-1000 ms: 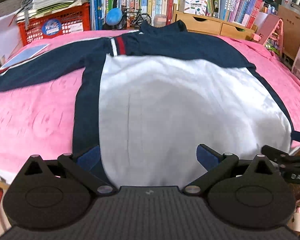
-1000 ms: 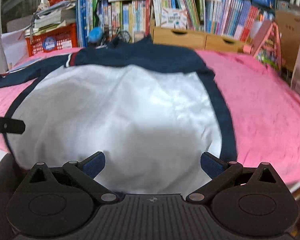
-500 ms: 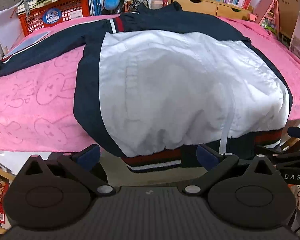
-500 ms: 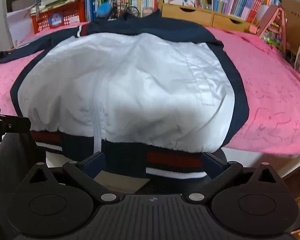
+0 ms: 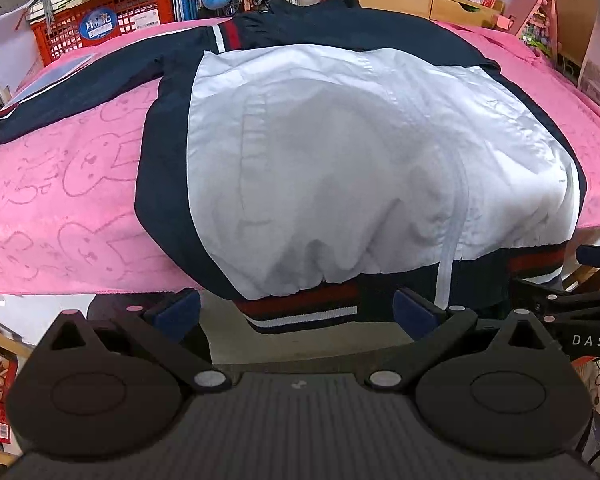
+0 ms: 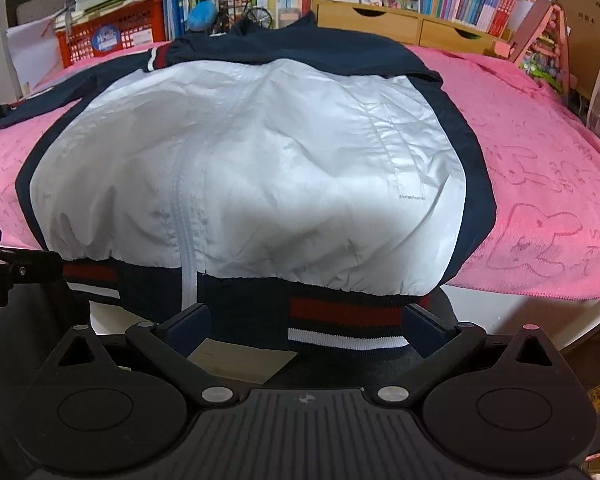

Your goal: Fold clothes

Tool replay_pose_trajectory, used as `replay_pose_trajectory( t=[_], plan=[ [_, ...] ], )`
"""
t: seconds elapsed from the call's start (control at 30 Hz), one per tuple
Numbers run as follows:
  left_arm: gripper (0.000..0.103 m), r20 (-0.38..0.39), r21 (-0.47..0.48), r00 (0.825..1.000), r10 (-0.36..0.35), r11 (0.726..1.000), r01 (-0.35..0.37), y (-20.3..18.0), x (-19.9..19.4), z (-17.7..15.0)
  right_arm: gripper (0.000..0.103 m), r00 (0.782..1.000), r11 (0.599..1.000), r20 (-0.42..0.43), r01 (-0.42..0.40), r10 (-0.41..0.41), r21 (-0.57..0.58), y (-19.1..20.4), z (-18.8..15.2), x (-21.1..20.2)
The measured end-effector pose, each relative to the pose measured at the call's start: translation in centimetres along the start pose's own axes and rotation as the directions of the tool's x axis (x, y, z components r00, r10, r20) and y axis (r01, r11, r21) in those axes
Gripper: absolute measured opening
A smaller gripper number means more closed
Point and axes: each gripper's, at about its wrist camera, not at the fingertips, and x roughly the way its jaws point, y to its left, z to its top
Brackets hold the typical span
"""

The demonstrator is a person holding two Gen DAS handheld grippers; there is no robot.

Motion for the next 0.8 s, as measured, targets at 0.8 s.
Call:
replay_pose_trajectory(
  t=[0.8],
  plan=[
    [0.103,0.066,-0.01,0.997,0.029,1.0,-0.028,1.8,-0.1,2.7,0.103,0.996,0.999,0.088,0.023,-0.021,-0.024,0.5,2.6,-1.1]
  ],
)
